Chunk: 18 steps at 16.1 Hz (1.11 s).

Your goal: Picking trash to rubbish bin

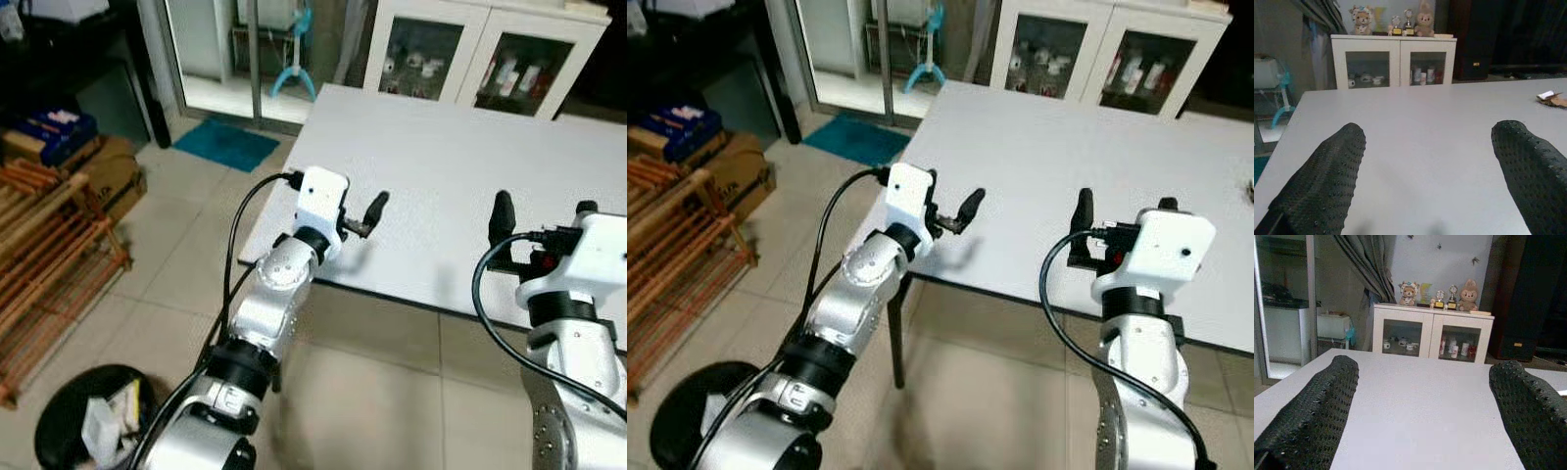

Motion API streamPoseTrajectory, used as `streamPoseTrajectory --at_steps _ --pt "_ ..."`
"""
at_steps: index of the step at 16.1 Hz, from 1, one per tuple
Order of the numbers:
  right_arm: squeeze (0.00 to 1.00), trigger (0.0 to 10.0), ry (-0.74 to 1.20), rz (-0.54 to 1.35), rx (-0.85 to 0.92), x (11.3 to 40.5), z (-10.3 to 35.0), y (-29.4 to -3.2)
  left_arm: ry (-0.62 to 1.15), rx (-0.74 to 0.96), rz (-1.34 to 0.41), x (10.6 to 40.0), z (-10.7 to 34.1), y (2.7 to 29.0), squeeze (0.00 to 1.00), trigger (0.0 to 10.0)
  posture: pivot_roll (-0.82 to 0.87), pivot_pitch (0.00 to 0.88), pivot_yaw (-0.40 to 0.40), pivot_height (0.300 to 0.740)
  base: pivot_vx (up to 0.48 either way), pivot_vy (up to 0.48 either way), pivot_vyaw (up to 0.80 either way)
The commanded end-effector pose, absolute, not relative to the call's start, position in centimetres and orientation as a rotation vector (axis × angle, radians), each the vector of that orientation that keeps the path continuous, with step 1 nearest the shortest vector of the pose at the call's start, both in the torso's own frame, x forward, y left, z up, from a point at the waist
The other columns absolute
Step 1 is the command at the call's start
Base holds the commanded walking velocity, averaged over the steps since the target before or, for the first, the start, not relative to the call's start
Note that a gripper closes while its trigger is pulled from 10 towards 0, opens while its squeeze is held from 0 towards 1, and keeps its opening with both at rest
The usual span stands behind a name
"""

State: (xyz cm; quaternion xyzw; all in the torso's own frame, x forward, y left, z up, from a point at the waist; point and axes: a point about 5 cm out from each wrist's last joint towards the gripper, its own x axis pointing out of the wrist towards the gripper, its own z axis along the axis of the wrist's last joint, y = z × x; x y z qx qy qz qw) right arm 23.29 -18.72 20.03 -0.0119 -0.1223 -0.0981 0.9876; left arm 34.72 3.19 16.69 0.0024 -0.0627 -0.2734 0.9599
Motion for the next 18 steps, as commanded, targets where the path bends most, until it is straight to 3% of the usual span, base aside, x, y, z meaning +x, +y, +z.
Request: streamPoseTrajectory --at_steps 1,6,12,18 --pt "0.00 10.0 -0.225 -0.200 -0.053 23.2 19.8 -18.9 -0.130 0.022 -0.553 35.0 17.0 3.3 0.00 10.0 0.05 0.036 -0.032 0.740 0.000 -0.480 0.00" --pt "0.00 10.0 -0.189 -0.252 -0.108 23.0 19.3 -19.8 -0.111 0.031 -0.556 35.0 16.5 3.3 0.00 10.0 0.05 0.039 -0.029 0.740 0.000 -0.480 0.00" --pt "0.00 10.0 -0.039 -0.300 -0.112 21.7 16.1 -20.7 0.012 0.095 -0.525 34.4 12.9 6.4 0.00 10.0 0.04 0.041 -0.023 0.740 0.000 -0.480 0.00" --pt "0.00 10.0 -0.006 -0.305 -0.103 21.1 15.2 -20.7 0.040 0.097 -0.541 33.7 11.9 6.1 0.00 10.0 0.03 0.047 -0.025 0.740 0.000 -0.480 0.00"
